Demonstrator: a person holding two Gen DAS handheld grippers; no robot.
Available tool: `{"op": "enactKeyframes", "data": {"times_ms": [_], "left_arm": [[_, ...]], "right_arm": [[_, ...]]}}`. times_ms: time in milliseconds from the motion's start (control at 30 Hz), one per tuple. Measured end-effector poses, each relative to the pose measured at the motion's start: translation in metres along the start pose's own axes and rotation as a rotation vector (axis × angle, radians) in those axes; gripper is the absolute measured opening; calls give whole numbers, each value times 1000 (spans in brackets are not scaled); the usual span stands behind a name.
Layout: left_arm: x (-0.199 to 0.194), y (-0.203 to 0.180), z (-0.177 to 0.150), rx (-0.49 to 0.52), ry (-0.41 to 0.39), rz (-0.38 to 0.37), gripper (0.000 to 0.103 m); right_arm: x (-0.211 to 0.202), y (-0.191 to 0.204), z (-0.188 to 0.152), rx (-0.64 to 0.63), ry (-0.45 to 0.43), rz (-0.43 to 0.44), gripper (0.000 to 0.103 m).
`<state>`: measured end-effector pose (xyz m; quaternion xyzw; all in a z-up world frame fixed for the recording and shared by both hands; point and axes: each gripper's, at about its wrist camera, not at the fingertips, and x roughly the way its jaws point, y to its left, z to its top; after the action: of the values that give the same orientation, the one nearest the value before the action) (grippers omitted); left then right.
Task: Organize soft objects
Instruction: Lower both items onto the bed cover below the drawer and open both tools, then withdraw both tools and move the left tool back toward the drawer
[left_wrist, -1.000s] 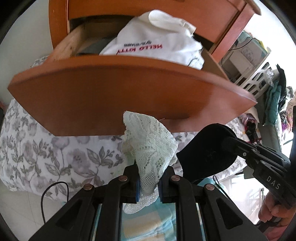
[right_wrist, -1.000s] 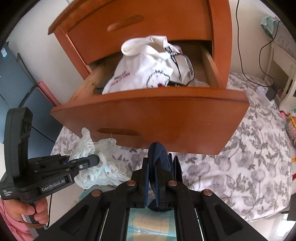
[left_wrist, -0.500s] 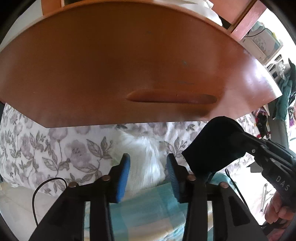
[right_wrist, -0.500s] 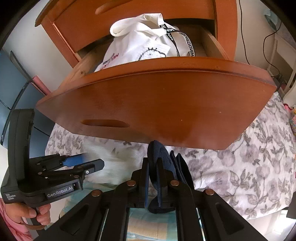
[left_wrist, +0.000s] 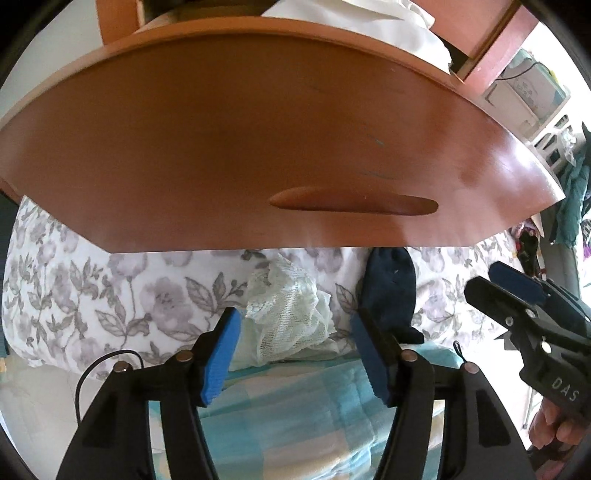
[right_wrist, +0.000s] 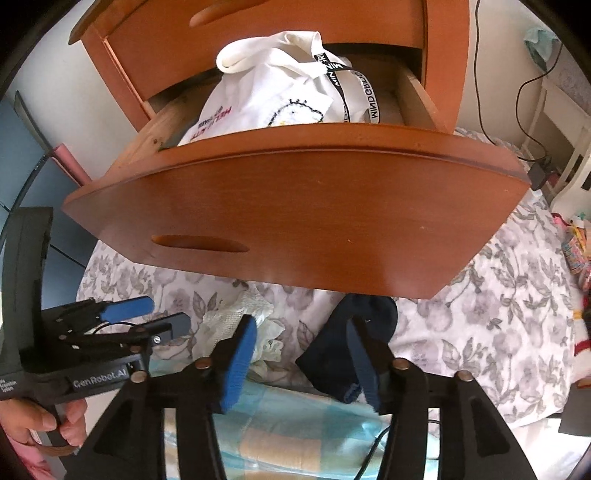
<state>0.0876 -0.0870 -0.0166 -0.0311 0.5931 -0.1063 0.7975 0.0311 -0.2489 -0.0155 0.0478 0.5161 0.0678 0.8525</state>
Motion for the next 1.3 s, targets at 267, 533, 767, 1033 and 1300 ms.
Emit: {"op": "enactKeyframes", "data": {"times_ms": [267, 533, 767, 1033, 1300], "left_arm": [[-11, 6, 2, -18, -47, 43, 82], [-24, 11, 1, -38, -91, 62, 89], [-38, 8, -3, -21, -172, 93, 100], [-63, 2, -7, 22, -300, 56, 101], [-87, -6, -4, 43, -351, 25, 101]], "right_arm": [[-4, -2, -5, 5, 3, -55, 84], [-13, -5, -7, 8, -7, -74, 103], [-23, -7, -7, 11, -58, -92, 103], [-51, -7, -6, -19, -177, -89, 103], [-75, -7, 0, -34, -243, -102, 103]]}}
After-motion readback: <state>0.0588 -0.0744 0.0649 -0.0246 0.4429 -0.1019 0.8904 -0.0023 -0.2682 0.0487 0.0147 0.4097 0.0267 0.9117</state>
